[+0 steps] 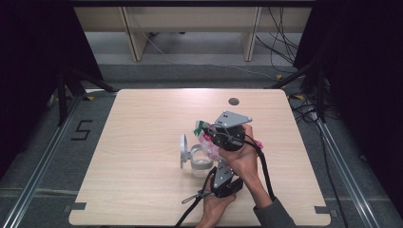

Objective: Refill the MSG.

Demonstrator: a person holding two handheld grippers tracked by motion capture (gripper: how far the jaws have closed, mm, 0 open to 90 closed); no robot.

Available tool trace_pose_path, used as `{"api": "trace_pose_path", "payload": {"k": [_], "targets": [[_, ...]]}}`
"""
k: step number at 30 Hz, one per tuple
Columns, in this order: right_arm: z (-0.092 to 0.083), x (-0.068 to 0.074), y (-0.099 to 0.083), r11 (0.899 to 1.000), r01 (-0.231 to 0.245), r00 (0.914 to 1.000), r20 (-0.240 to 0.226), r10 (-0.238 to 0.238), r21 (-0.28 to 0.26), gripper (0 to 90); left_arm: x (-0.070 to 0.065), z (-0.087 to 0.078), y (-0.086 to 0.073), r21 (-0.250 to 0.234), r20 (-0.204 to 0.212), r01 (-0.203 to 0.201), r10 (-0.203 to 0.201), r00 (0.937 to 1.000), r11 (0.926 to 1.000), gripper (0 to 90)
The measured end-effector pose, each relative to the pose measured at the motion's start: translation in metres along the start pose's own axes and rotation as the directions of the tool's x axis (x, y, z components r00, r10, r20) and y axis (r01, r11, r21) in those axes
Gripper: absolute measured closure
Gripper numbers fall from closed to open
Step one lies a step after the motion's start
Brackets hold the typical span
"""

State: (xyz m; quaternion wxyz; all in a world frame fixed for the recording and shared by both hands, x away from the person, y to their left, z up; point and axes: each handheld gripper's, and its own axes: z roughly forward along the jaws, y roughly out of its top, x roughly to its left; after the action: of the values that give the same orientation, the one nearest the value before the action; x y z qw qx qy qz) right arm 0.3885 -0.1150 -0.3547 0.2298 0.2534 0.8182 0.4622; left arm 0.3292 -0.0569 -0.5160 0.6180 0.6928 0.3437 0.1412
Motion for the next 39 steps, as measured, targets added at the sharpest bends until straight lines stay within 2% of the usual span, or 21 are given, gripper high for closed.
{"api": "trace_pose_path", "payload": {"k": [2,3,4,6,8,9,10,11,12,13,16,19,21,22,24,26,30,33,35,37,39], "targets": [[0.0004,0.0017,-0.0001,1.0,-0.014,0.9999,-0.004,0.014,0.003,90.0,-0.0002,0.0003,0.0002,-0.002,0.001,0.002,-0.002,1.0,1.0,75.9],[0.0003,0.0015,0.0001,1.0,-0.012,0.9999,-0.003,0.012,0.007,90.0,-0.0005,-0.0002,0.0004,0.002,0.001,0.003,-0.003,1.0,1.0,75.8],[0.0012,-0.0001,0.0001,1.0,0.012,0.9998,0.017,-0.012,-0.007,90.0,-0.0005,-0.0003,0.0005,0.003,0.002,0.004,-0.004,1.0,1.0,75.8],[0.0012,0.0003,0.0001,1.0,0.01,0.9998,0.018,-0.01,-0.007,90.0,-0.0005,0.0,0.0006,0.0,-0.001,0.005,-0.005,1.0,1.0,75.9],[0.0006,0.0029,0.0001,1.0,-0.02,0.9998,-0.002,0.02,0.011,90.0,-0.0005,0.0001,0.0008,0.001,0.0,0.002,-0.002,1.0,1.0,75.9],[0.0007,0.0018,0.0004,1.0,-0.004,1.0,0.008,0.004,0.004,89.8,-0.0007,-0.0002,0.0008,0.003,-0.001,-0.001,0.001,1.0,1.0,75.9],[0.0009,0.0018,0.0003,1.0,-0.011,0.9999,0.013,0.011,0.002,89.7,-0.0008,-0.0003,0.0009,0.003,0.0,0.002,-0.002,1.0,1.0,75.9],[0.0006,0.0016,0.0004,1.0,-0.015,0.9998,0.009,0.015,0.006,89.7,-0.0007,-0.0002,0.0008,0.004,0.0,0.0,0.0,1.0,1.0,75.9],[0.0015,0.0011,0.0005,1.0,0.002,1.0,-0.002,-0.002,0.006,89.4,-0.0009,0.0001,0.0006,0.003,0.001,0.004,-0.004,1.0,1.0,75.9],[0.0007,0.003,0.0002,0.999,-0.028,0.9996,-0.006,0.028,0.019,89.4,-0.0011,0.0004,0.0005,0.002,0.001,0.006,-0.006,1.0,1.0,76.0],[0.0019,0.0025,0.0003,1.0,-0.004,0.9999,0.013,0.004,0.014,89.1,-0.0019,0.0,0.0003,0.002,0.004,0.008,-0.008,1.0,1.0,76.0],[0.0022,0.0026,0.0002,1.0,-0.008,0.9999,0.008,0.008,0.013,88.6,-0.0021,0.0005,0.0002,-0.003,0.0,0.008,-0.008,1.0,1.0,76.0],[0.001,0.0041,0.0009,0.999,-0.022,0.9997,-0.006,0.022,0.038,89.0,-0.0025,0.0001,0.0002,-0.003,0.002,0.008,-0.008,1.0,1.0,76.0],[0.002,0.0018,0.0012,0.999,0.018,0.9998,-0.005,-0.018,0.029,89.3,-0.0025,0.0,0.0002,-0.003,0.003,0.007,-0.007,1.0,1.0,76.0],[0.0021,0.0017,0.0013,0.999,0.022,0.9998,-0.001,-0.022,0.025,89.2,-0.0025,0.0005,0.0002,-0.005,0.001,0.008,-0.008,1.0,1.0,76.0],[0.002,0.0016,0.0013,0.999,0.023,0.9997,0.001,-0.023,0.026,89.2,-0.0025,0.0006,0.0,-0.005,0.001,0.008,-0.008,1.0,1.0,76.0],[0.0016,0.0036,0.0008,0.999,-0.023,0.9997,-0.002,0.023,0.037,88.8,-0.0024,0.0007,-0.0002,-0.005,-0.002,0.009,-0.009,1.0,0.9999,76.0],[0.0024,0.0019,0.0011,0.999,0.0,1.0,-0.001,0.0,0.032,88.3,-0.0029,0.0004,-0.0004,-0.006,-0.002,0.009,-0.009,1.0,0.9999,76.0],[0.0024,0.003,0.0007,0.999,-0.022,0.9998,0.001,0.022,0.034,87.9,-0.003,0.0007,-0.0005,-0.007,-0.003,0.01,-0.01,0.9999,0.9999,76.1],[0.0017,0.003,0.0009,0.999,-0.021,0.9998,0.001,0.021,0.038,86.9,-0.0033,0.0009,-0.0006,-0.009,-0.001,0.012,-0.012,0.9999,0.9999,76.0],[0.0033,0.0012,0.0009,1.0,0.002,1.0,0.008,-0.002,0.021,86.4,-0.0037,0.0006,-0.0007,-0.008,0.001,0.014,-0.014,0.9999,0.9999,76.1]]}}
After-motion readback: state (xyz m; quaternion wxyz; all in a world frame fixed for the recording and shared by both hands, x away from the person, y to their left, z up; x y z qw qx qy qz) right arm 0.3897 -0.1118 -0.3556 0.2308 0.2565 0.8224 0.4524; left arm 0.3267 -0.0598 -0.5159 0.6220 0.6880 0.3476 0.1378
